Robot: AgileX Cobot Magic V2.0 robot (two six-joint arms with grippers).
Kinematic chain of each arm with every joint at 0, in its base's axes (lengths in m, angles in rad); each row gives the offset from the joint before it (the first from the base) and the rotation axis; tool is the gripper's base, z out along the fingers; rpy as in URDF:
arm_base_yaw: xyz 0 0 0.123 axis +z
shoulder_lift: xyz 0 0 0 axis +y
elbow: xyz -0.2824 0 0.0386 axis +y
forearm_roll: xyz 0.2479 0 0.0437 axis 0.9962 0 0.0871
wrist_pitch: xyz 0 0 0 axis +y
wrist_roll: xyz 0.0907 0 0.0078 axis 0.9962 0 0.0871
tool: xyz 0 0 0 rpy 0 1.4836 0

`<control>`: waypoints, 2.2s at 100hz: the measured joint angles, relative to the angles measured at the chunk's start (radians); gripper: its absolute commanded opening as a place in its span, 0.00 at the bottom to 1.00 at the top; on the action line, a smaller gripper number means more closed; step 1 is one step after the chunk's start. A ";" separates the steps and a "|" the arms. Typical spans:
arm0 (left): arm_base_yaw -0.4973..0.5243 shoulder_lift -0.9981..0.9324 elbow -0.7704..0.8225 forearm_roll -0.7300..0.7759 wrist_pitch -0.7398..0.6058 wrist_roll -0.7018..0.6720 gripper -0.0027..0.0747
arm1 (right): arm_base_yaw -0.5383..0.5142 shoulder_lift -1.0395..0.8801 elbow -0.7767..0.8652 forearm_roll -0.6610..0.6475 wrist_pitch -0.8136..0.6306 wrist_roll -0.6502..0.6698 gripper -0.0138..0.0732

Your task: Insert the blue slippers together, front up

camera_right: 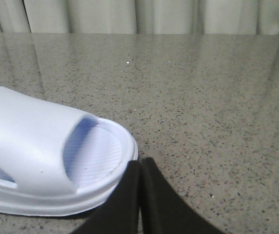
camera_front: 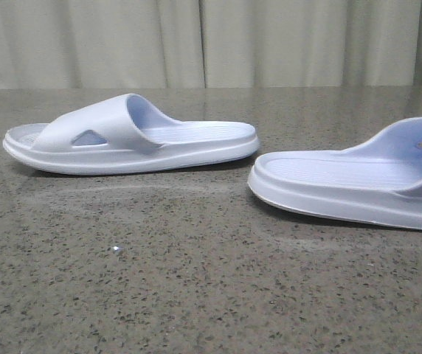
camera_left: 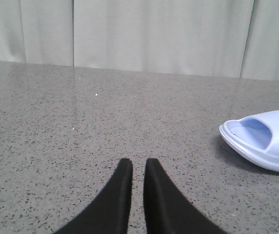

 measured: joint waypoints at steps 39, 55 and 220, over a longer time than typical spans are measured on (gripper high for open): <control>0.000 0.000 0.000 0.000 0.000 0.000 0.05 | 0.000 0.000 0.000 0.000 0.000 0.000 0.06; 0.000 0.000 0.000 0.000 0.000 0.000 0.05 | 0.000 0.000 0.000 0.000 0.000 0.000 0.06; 0.000 0.359 -0.471 -0.148 0.263 0.000 0.05 | 0.000 0.417 -0.362 0.467 0.036 -0.114 0.07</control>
